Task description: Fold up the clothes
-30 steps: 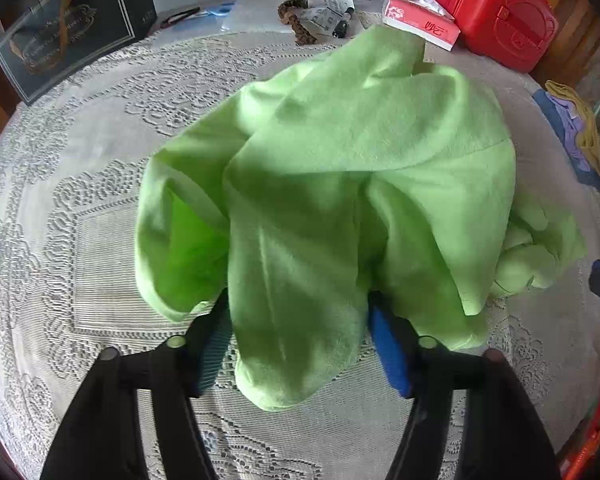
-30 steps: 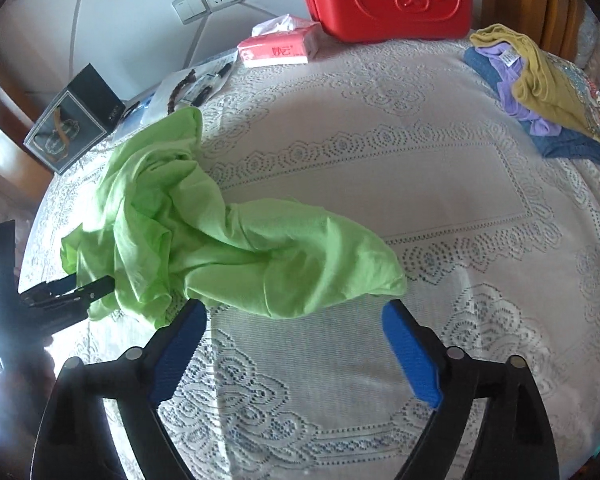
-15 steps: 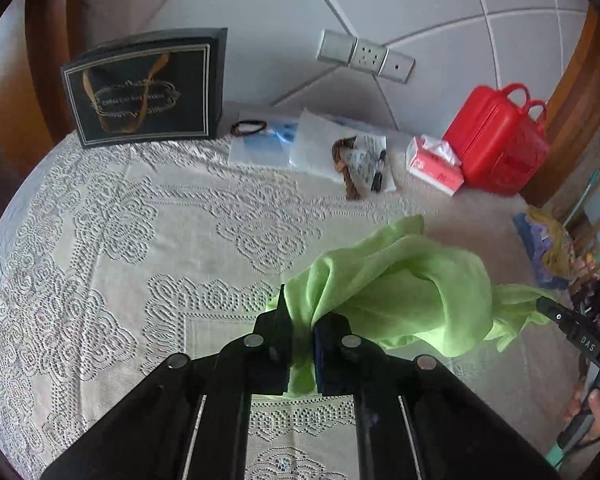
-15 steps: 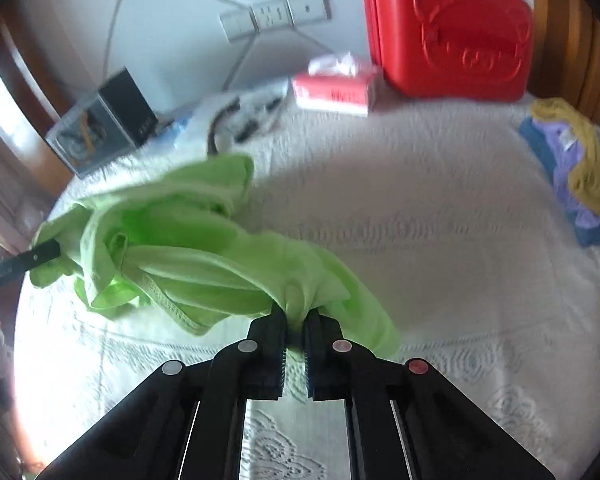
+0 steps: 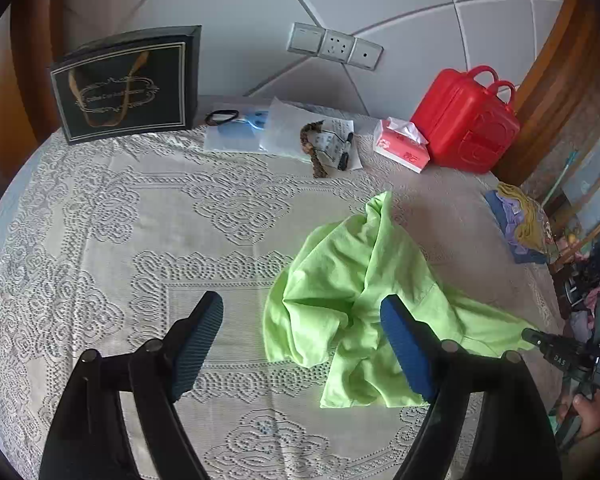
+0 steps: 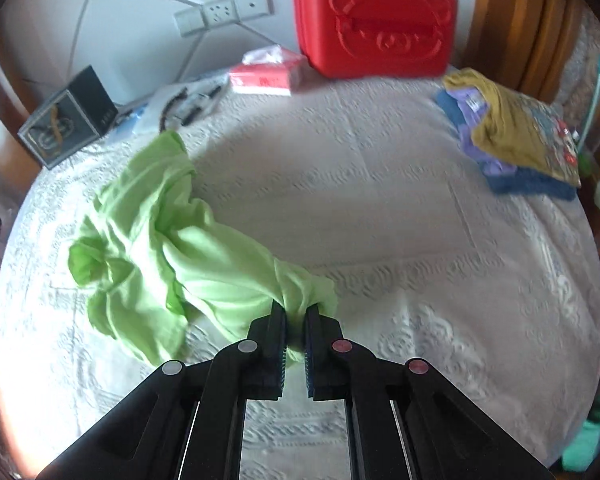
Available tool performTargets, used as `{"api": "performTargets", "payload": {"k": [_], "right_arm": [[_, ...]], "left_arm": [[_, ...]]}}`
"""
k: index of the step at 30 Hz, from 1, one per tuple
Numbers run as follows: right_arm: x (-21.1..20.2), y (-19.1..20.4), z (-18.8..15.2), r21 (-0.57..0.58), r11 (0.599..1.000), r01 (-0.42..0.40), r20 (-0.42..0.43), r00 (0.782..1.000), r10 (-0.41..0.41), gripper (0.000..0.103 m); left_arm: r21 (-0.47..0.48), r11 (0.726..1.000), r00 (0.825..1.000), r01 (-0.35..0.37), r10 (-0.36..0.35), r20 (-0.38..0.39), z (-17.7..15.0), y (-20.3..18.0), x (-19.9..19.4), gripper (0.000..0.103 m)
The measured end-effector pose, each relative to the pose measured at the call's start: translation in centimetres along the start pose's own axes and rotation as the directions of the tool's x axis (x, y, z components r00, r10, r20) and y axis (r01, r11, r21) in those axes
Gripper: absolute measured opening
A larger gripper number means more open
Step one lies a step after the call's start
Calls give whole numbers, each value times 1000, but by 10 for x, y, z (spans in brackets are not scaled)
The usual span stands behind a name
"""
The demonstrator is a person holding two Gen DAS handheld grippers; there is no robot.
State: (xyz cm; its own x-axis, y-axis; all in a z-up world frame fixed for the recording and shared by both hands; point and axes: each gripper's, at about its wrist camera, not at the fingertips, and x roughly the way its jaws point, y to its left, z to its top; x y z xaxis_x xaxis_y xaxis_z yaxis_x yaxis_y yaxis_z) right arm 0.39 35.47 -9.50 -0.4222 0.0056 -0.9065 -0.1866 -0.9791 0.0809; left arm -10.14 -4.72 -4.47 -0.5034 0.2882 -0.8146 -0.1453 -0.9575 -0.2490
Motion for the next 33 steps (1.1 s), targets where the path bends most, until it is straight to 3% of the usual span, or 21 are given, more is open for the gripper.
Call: {"api": "performTargets", "payload": {"k": [4,9,11,13,14,15,16,17,18,20,22,23,24,25,29,33], "right_arm": [[8,-37,-26,118,991,-59,-23,998,63,11],[15,-50,-33,165,979,-121,-21,992,126,12],[12,-53,-35,191,970,-151,-7,988,156,25],[8,-58,-38,228,955,-188,15,982,190,62],[7,-60,-38,237,950,-203,24,979,203,70],[8,-59,-38,237,949,-207,25,978,206,81],[10,-57,-37,223,955,-198,17,980,199,85],[13,-55,-37,203,961,-186,6,982,189,85],[18,-52,-35,180,968,-174,-9,984,179,85],[32,-43,-33,130,976,-175,-27,983,180,86],[48,-34,-30,87,978,-189,-54,979,194,82],[54,-30,-28,69,977,-202,-64,976,206,71],[58,-26,-24,54,976,-210,-70,974,214,25],[59,-23,-19,48,977,-208,-70,975,211,8],[22,-25,7,38,974,-224,56,974,221,7],[-39,-30,30,22,972,-233,223,949,222,7]], "left_arm": [[46,997,997,59,-57,-53,-7,-46,35,81],[138,981,983,139,-119,-142,-18,-122,83,81],[171,975,978,142,-111,-178,-25,-148,105,81],[199,971,973,133,-90,-212,-33,-165,124,81],[213,968,970,130,-80,-229,-37,-173,134,80],[222,967,965,128,-70,-253,-41,-177,143,65],[231,965,959,126,-59,-277,-46,-181,153,52],[220,970,952,106,-35,-305,-49,-179,162,22],[210,974,944,85,-11,-331,-53,-176,170,8],[180,983,952,40,17,-304,-48,-162,164,8],[151,989,964,-4,44,-261,-40,-147,149,7],[142,989,974,-39,69,-217,-30,-136,135,7],[130,989,980,-74,96,-172,-20,-126,120,7],[109,988,984,-110,123,-127,-6,-112,104,7],[-18,972,972,-234,235,22,29,-44,36,6],[-132,936,933,-326,341,115,31,15,-26,6]]}}
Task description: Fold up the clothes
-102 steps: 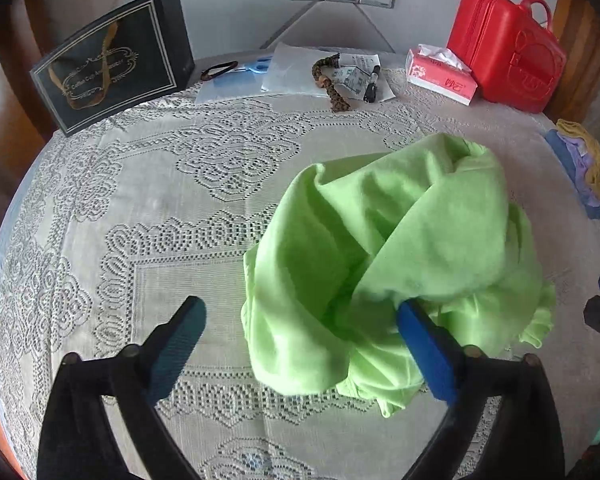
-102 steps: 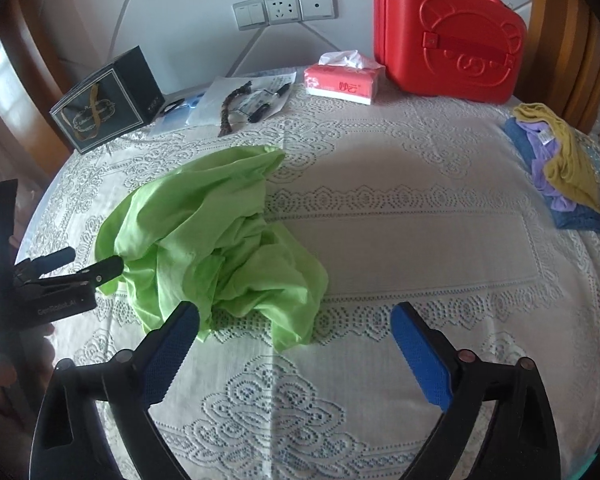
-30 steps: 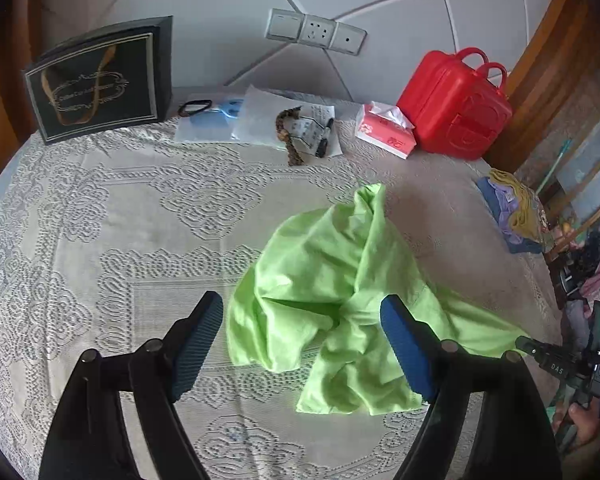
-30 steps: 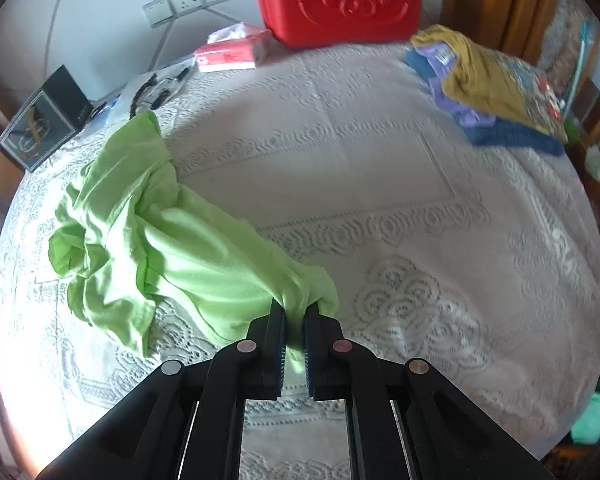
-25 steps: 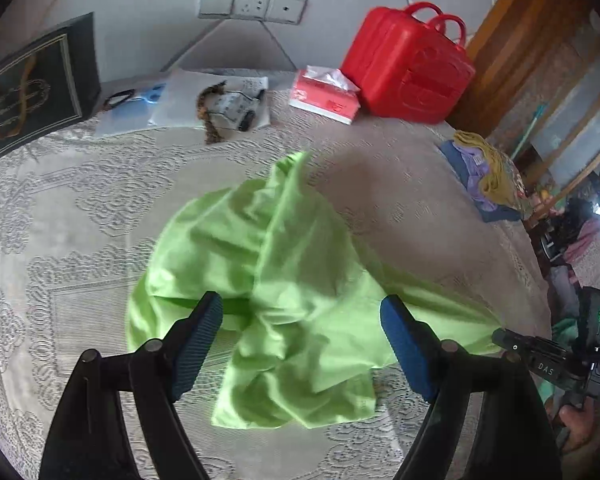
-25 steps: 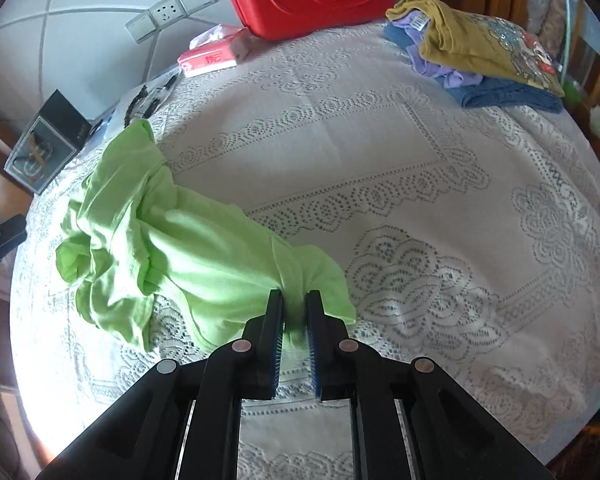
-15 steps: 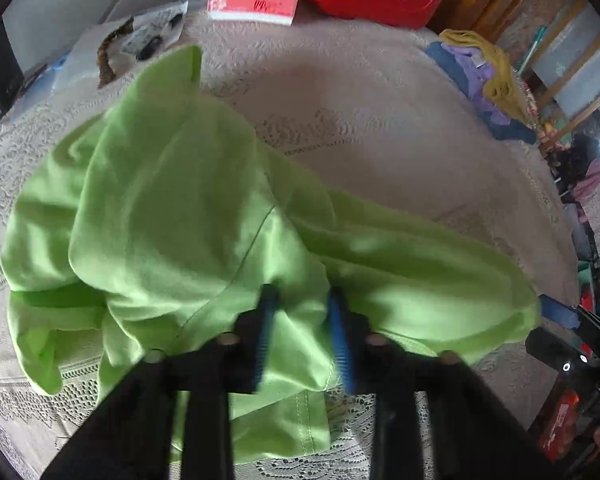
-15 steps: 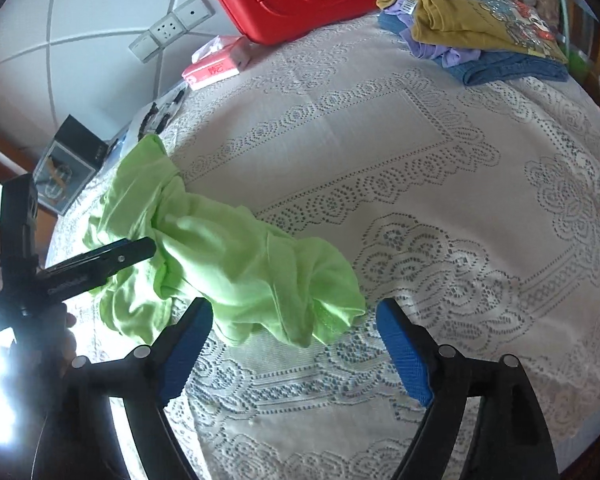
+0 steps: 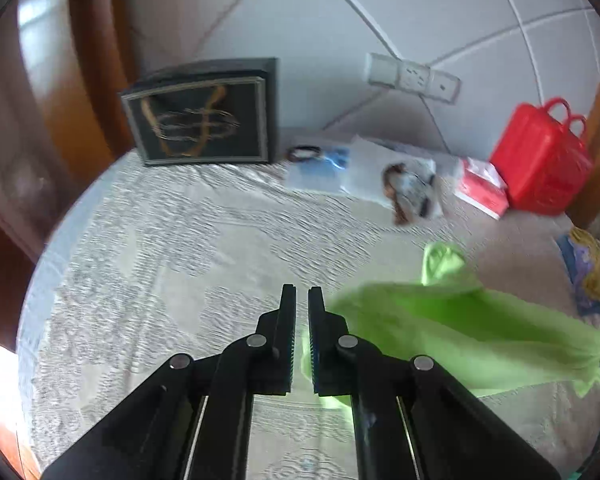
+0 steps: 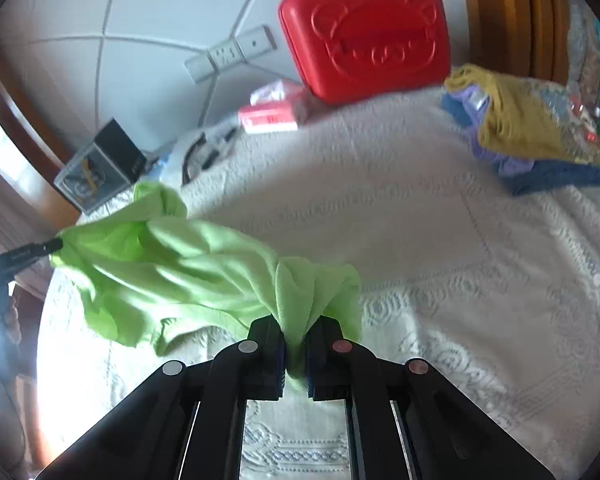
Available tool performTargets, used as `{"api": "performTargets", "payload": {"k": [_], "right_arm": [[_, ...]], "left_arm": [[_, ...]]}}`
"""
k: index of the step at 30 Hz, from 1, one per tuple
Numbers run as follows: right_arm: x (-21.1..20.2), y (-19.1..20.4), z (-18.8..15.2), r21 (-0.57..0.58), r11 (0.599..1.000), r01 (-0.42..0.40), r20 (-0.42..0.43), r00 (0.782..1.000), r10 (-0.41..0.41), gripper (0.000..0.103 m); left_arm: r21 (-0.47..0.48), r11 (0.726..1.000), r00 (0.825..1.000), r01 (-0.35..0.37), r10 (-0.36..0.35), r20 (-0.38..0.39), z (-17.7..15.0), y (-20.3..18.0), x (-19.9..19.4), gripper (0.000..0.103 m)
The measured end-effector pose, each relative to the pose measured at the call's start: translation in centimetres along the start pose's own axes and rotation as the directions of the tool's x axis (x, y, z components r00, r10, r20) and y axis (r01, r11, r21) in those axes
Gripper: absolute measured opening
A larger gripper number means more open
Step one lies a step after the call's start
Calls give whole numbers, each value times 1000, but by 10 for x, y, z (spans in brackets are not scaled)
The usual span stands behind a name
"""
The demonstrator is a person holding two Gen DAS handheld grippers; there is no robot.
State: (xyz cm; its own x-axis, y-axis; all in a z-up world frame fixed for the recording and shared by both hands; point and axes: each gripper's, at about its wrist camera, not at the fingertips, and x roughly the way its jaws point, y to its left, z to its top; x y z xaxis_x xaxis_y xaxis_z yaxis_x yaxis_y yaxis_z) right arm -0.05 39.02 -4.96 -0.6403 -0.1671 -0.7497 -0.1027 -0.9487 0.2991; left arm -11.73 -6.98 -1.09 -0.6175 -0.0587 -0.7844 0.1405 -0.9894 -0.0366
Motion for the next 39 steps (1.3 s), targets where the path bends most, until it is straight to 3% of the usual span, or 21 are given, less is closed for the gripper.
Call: {"api": "performTargets", "payload": {"k": [2,5,8,9,11,14,16,22,23,25,26,27,28,32,34,35,37,39], "right_arm": [[-23,7,14,-14,1000,11,70,998,-10,7],[-37,16,29,-45,998,36,108,994,-31,7],[-20,20,37,-62,993,98,29,995,-97,7],[-13,18,35,-53,991,127,0,992,-127,12],[0,10,26,-30,984,174,-55,983,-175,26],[8,-9,4,31,981,191,-111,976,-187,42],[9,-23,-12,69,978,197,-140,973,-186,60],[11,-53,-52,183,972,150,-195,974,-114,69],[13,-55,-58,190,970,153,-208,972,-113,70],[17,-60,-68,207,965,160,-228,967,-112,70],[18,-63,-72,217,963,158,-235,966,-106,70],[19,-65,-75,226,961,157,-238,966,-102,70],[20,-67,-77,234,959,158,-240,966,-100,70],[22,-69,-79,238,959,153,-236,967,-96,70],[23,-67,-79,233,962,142,-235,968,-86,70],[25,-64,-79,231,964,134,-239,968,-77,67],[33,-54,-82,227,969,99,-256,966,-38,59],[43,-41,-86,219,974,59,-277,961,4,59]], "left_arm": [[-56,998,999,-24,27,40,3,37,-19,5],[-71,997,999,-17,20,31,3,73,-31,5],[0,1000,999,22,-22,-33,-10,78,-25,5],[17,999,997,45,-44,-62,-16,75,-19,6],[31,995,987,99,-94,-130,-27,59,1,6],[10,975,951,223,-215,-221,-38,30,27,6],[32,960,929,279,-261,-263,-42,2,41,6],[180,904,881,387,-306,-361,-50,-95,72,7],[205,896,878,395,-302,-370,-51,-108,76,16],[242,877,869,415,-304,-390,-52,-131,84,53],[248,868,864,430,-316,-391,-52,-137,86,84],[254,860,860,443,-328,-392,-51,-144,87,91],[260,851,855,456,-338,-393,-51,-150,89,91],[331,861,894,387,-263,-361,-49,-164,99,90],[353,863,901,361,-225,-370,-52,-169,111,82],[365,864,904,348,-206,-375,-53,-171,117,72],[373,863,901,341,-186,-393,-59,-173,129,61],[378,859,894,346,-180,-410,-66,-175,137,51]]}}
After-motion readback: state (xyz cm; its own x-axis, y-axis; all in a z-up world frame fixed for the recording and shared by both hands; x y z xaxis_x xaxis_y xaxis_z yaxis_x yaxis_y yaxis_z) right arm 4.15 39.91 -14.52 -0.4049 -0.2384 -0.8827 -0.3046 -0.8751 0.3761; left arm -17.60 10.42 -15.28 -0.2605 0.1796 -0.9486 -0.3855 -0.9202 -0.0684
